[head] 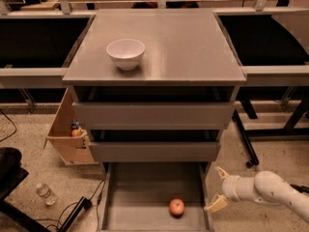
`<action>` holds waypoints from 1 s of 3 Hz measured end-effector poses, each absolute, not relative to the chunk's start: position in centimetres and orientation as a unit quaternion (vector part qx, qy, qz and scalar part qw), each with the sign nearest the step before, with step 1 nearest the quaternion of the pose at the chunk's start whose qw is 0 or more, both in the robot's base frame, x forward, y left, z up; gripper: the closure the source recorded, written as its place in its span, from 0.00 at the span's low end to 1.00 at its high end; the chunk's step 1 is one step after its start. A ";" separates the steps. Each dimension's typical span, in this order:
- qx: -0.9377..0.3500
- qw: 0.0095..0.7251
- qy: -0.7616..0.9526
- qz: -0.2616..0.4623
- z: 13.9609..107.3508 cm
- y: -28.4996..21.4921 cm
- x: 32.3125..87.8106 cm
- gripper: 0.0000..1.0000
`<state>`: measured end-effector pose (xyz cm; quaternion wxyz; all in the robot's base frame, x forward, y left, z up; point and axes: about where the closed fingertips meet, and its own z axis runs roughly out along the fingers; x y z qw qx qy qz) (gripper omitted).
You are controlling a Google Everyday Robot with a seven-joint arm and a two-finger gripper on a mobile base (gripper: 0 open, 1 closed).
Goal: Pick apple from bottom drawer and place on counter
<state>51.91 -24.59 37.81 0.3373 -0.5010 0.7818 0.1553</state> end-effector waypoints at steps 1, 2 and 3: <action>-0.500 0.338 0.782 0.156 37.6 -24.6 52.0 0.00; -0.505 0.328 0.782 0.160 36.1 -23.4 52.6 0.00; -0.516 0.319 0.777 0.170 32.4 -21.5 53.7 0.00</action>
Offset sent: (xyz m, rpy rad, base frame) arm 0.0178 0.0261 -0.0393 -0.0170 0.0404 0.0263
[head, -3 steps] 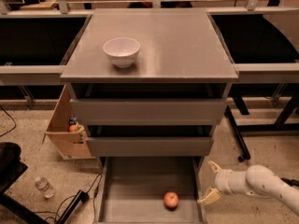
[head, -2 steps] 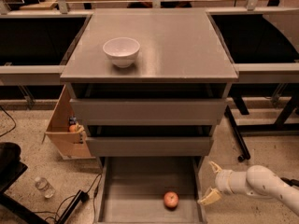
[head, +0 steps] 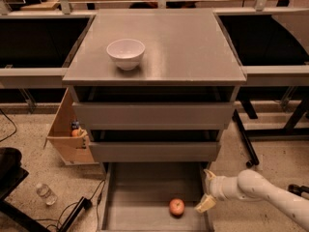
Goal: Pick apple from bottom drawer and place on counter
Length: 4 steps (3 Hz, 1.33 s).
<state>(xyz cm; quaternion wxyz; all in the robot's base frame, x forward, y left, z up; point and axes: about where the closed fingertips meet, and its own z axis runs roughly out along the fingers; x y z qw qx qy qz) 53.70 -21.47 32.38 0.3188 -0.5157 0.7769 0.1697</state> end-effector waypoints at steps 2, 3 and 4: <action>-0.530 0.303 0.767 0.196 23.7 -18.3 54.4 0.00; -0.528 0.302 0.763 0.219 20.3 -17.1 54.4 0.00; -0.528 0.297 0.760 0.234 17.8 -16.1 54.6 0.00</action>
Offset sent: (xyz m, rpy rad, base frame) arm 0.0108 0.0419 -0.1312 0.0274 0.0605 0.0796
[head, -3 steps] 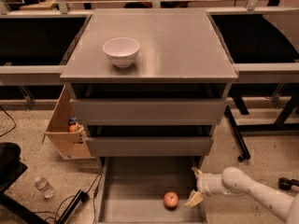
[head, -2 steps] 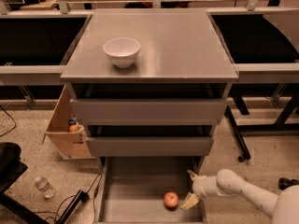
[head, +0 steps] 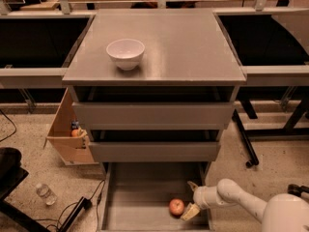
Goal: Pick apple from bottom drawer and place on counter
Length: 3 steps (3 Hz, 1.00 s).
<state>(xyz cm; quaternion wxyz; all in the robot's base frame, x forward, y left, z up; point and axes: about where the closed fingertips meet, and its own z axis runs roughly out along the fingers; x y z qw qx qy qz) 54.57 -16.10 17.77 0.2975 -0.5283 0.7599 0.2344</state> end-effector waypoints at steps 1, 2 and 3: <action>-0.534 0.288 0.752 0.256 15.2 -14.2 54.2 0.02; -0.540 0.283 0.745 0.270 13.9 -12.7 53.7 0.25; -0.540 0.283 0.745 0.270 13.9 -12.7 53.7 0.48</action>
Offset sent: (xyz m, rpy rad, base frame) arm -0.0113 0.0471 -0.0512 0.0524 0.0568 0.0867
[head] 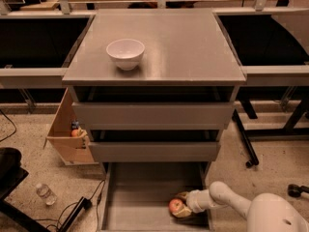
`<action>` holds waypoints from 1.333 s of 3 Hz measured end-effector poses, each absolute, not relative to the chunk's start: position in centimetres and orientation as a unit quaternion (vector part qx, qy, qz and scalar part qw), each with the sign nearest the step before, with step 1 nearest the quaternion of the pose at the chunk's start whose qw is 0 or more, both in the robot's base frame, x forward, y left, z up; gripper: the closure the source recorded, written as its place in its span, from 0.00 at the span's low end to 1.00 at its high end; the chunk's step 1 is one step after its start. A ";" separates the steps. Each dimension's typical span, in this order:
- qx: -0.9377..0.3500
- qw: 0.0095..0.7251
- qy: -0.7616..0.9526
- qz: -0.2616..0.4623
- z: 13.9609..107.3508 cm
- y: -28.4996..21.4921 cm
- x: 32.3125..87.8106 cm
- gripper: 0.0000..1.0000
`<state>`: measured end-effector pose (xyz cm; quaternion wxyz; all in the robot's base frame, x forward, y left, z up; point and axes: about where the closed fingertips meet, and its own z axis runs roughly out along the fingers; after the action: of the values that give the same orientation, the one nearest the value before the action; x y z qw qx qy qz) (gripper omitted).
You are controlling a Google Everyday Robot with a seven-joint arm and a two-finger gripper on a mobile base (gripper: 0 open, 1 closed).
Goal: Pick apple from bottom drawer and place on counter
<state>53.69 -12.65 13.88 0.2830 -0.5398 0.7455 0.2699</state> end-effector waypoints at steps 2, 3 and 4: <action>-0.540 0.283 0.745 0.270 13.9 -12.6 53.7 1.00; -0.540 0.283 0.745 0.270 13.9 -12.6 53.7 1.00; -0.540 0.283 0.745 0.270 13.9 -12.6 53.7 0.73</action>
Offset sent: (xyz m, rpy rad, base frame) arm 0.0000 0.0000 0.0000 0.0000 0.0000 0.0000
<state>53.68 -12.64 13.87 0.2829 -0.5398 0.7454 0.2700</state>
